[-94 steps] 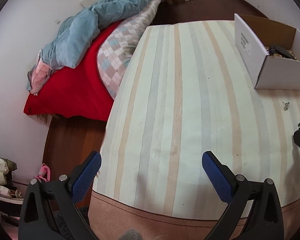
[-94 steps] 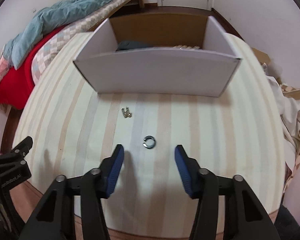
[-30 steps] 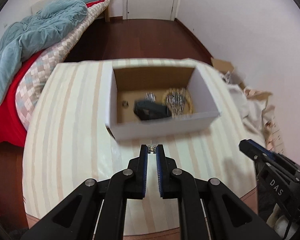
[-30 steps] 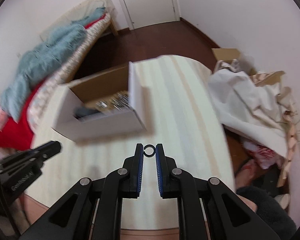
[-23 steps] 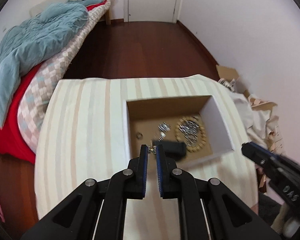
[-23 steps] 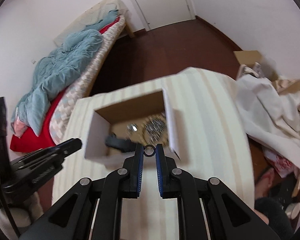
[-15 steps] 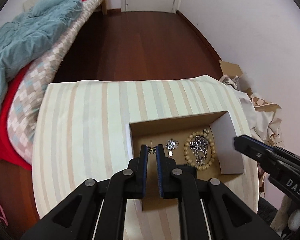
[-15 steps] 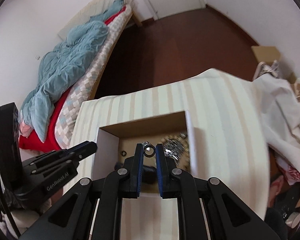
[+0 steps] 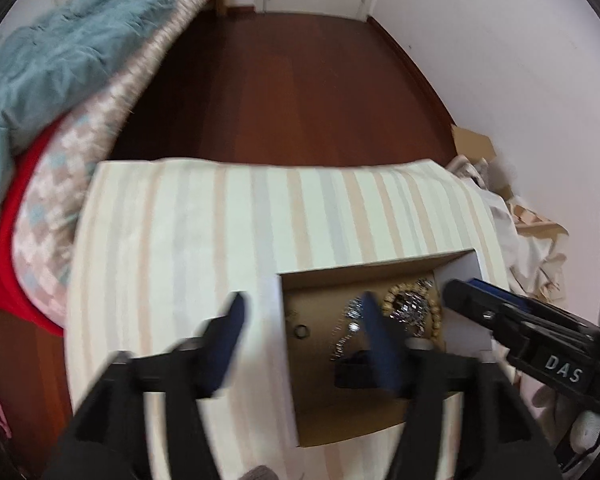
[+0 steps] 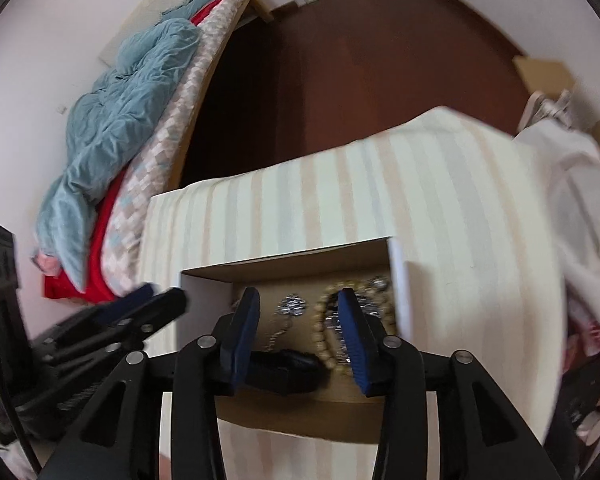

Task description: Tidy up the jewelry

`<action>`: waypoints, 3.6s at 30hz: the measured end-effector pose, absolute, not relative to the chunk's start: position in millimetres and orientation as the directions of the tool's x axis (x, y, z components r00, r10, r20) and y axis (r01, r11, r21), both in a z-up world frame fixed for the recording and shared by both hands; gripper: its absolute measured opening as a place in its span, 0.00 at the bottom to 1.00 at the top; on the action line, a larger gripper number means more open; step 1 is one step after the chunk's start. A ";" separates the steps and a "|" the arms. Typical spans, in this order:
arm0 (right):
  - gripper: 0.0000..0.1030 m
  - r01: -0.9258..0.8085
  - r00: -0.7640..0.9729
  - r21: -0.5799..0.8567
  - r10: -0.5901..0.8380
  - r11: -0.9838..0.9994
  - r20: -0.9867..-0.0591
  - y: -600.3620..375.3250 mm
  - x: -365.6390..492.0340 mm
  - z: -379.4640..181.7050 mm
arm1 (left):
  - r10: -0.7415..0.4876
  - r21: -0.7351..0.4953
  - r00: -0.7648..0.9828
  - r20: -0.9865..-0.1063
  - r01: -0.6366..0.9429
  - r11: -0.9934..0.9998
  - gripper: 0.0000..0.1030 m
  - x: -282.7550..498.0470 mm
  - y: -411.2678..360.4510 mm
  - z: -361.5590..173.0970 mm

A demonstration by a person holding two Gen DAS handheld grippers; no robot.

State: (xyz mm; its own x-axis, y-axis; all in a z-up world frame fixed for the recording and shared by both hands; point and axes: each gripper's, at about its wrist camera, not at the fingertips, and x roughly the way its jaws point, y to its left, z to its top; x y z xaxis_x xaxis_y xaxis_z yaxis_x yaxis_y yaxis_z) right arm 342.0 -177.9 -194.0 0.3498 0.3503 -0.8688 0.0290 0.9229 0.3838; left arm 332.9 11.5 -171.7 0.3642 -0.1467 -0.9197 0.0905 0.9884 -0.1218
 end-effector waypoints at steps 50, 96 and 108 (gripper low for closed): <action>1.00 0.057 0.712 -0.067 -0.087 0.996 -0.697 -173.5 36.2 60.6 | 0.011 -0.019 0.690 -0.724 -0.035 0.999 1.00 51.4 30.3 36.0; 1.00 0.085 0.679 -0.145 -0.164 0.986 -0.715 -163.4 108.6 49.6 | 0.050 0.005 0.645 -0.763 -0.071 0.997 1.00 120.4 22.2 21.2; 1.00 0.093 0.647 -0.150 -0.174 0.984 -0.742 -164.9 127.3 32.0 | 0.041 0.006 0.615 -0.788 -0.059 0.998 1.00 134.2 18.9 6.5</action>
State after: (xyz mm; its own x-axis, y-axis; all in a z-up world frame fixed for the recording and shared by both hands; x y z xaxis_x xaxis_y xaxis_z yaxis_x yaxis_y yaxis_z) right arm 127.3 -164.9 32.0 0.6473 -0.1742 -0.7421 0.0933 0.9843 -0.1497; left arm 134.2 18.9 6.5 0.6148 0.0408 -0.7876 -0.0592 0.9982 0.0055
